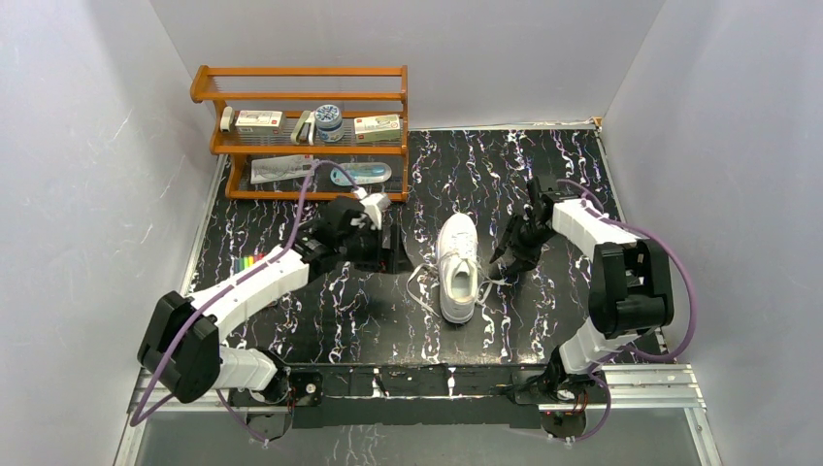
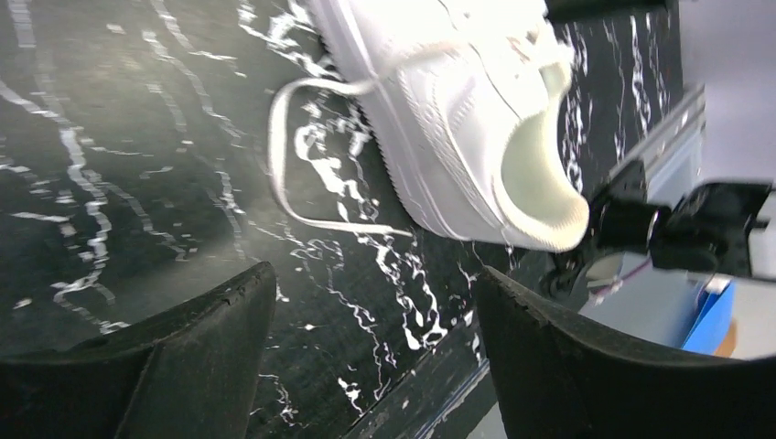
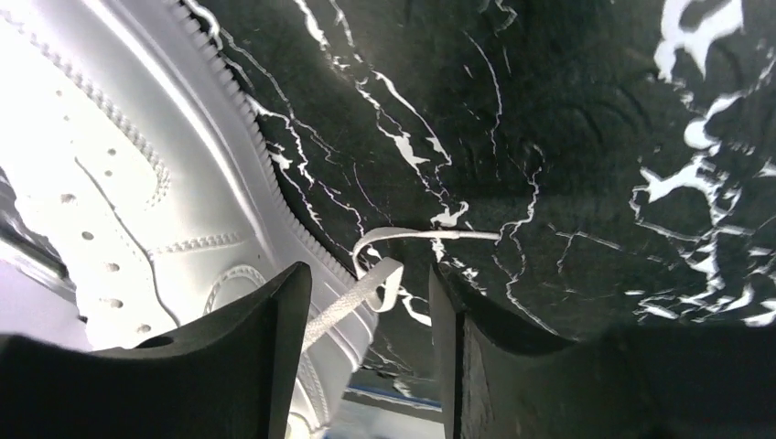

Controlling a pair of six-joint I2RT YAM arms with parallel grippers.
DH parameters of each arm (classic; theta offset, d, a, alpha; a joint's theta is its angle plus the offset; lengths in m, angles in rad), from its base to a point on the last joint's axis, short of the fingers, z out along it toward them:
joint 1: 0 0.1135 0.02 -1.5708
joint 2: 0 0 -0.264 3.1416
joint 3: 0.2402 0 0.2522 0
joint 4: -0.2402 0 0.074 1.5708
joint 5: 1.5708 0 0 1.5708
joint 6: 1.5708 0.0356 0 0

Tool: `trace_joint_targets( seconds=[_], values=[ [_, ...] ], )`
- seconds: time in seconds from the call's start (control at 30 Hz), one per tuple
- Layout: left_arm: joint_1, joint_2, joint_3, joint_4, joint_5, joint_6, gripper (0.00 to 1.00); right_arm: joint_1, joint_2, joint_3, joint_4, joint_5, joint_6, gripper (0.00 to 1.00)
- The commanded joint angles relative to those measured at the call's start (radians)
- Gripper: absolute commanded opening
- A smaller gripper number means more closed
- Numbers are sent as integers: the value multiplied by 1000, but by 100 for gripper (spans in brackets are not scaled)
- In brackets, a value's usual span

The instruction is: Tie the shoes

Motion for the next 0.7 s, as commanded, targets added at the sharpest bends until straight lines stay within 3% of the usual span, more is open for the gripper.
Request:
trace_joint_targets(
  seconds=[0.0, 0.33, 0.47, 0.53, 0.63, 0.67],
  values=[
    [-81, -5, 30, 48, 4, 98, 78, 46, -39, -35, 27, 88, 359, 60],
    [-108, 7, 33, 55, -45, 220, 73, 83, 78, -80, -20, 135, 579, 61],
    [-108, 12, 17, 98, -44, 280, 73, 97, 105, -101, -8, 168, 664, 57],
    [-108, 19, 2, 142, -28, 311, 73, 100, 108, -113, -7, 197, 692, 46],
    [-104, 55, -23, 246, 11, 368, 69, 100, 74, -123, -67, 273, 721, 12],
    [-98, 79, -28, 283, 38, 388, 68, 100, 48, -116, -91, 316, 714, 6]
  ],
)
